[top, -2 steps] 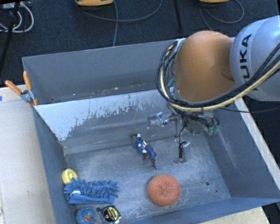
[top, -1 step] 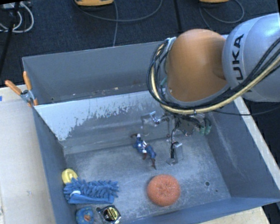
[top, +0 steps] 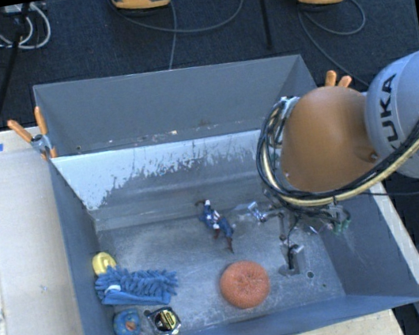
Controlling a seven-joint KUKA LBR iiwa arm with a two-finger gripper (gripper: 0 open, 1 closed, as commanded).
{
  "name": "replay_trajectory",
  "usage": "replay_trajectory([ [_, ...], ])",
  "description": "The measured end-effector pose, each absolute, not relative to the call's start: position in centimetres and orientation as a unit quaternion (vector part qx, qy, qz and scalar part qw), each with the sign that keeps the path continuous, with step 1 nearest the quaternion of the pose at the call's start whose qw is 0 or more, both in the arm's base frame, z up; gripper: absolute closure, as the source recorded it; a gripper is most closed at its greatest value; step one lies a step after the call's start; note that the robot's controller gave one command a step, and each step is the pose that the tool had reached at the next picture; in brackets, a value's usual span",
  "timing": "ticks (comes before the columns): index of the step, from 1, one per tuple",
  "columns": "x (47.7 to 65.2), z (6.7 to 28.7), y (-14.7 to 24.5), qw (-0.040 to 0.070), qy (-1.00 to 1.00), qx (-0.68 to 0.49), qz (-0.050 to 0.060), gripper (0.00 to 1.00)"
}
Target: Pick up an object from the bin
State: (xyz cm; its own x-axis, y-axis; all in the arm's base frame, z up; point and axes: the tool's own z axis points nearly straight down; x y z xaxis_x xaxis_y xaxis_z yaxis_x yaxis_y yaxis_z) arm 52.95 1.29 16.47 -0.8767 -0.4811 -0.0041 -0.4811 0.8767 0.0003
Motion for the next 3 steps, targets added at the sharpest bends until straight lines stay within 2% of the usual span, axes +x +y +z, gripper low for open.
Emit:
replay_trajectory([
  [1,50.8,14.9,-0.1,-0.004,0.95,-0.313,0.0,0.0],
  [2,52.5,13.6,3.5,0.001,0.935,-0.355,0.0,0.0],
  [3,51.3,13.6,6.0,-0.001,0.93,-0.368,0.001,0.0],
])
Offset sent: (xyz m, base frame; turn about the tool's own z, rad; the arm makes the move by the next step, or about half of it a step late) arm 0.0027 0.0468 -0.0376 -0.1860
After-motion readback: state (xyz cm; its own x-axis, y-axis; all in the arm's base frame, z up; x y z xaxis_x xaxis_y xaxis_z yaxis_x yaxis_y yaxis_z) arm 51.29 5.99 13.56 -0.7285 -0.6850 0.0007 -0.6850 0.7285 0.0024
